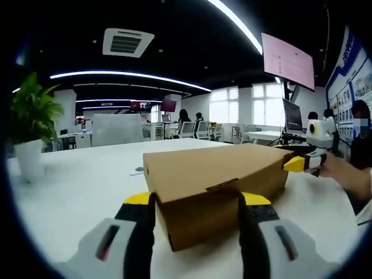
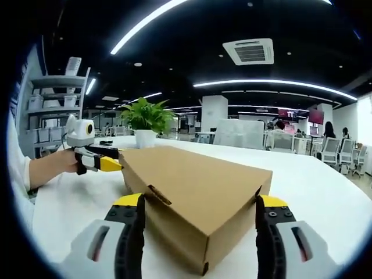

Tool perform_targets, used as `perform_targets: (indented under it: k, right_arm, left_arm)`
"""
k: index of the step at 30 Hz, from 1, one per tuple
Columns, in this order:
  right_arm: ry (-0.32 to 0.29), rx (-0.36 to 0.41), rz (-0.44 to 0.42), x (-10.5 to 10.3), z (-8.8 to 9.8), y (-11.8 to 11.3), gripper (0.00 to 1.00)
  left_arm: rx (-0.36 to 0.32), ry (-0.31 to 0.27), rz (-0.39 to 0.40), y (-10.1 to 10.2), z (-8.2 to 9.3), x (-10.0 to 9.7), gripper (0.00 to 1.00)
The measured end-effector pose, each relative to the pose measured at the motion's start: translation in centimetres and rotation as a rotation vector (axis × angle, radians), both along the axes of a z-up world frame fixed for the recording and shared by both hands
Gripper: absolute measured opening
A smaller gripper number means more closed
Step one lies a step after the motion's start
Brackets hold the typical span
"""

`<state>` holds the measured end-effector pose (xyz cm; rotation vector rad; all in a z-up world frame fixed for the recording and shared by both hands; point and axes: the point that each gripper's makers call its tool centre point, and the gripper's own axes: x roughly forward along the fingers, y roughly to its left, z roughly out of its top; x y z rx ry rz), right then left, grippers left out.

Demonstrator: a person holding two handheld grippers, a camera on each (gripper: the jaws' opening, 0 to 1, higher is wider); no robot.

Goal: Operate the shoe box by opening the lid, removing the specified soft item, and placing it in the target area until the item is outside and the box remains undamaged.

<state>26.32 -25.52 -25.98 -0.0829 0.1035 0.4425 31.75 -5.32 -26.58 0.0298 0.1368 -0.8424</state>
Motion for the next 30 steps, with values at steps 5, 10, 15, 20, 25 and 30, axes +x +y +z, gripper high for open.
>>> perform_targets:
  k: [5, 10, 15, 20, 25, 30]
  right_arm:
    - [-0.001, 0.001, 0.008, 0.0, 0.0, 0.1, 0.79]
    - [-0.003, 0.002, 0.014, 0.0, 0.0, 0.1, 0.79]
    - [-0.002, 0.0, 0.023, 0.0, -0.1, 0.2, 0.79]
    - [-0.008, 0.004, 0.033, -0.2, -0.1, 0.3, 0.79]
    - [-0.009, 0.003, 0.045, -0.3, -0.1, 0.4, 0.8]
    - [-0.006, 0.0, 0.054, -0.4, -0.2, 0.6, 0.8]
  left_arm:
    - [0.002, 0.002, 0.012, 0.2, 0.0, -0.2, 0.58]
    - [0.008, 0.008, 0.019, 0.3, 0.0, -0.3, 0.58]
    - [0.007, 0.007, 0.025, 0.4, -0.1, -0.6, 0.58]
    - [0.006, 0.008, 0.038, 0.5, -0.1, -1.2, 0.58]
    - [0.008, 0.006, 0.049, 0.7, -0.1, -1.6, 0.58]
    - [0.003, 0.001, 0.062, 0.9, -0.2, -2.0, 0.58]
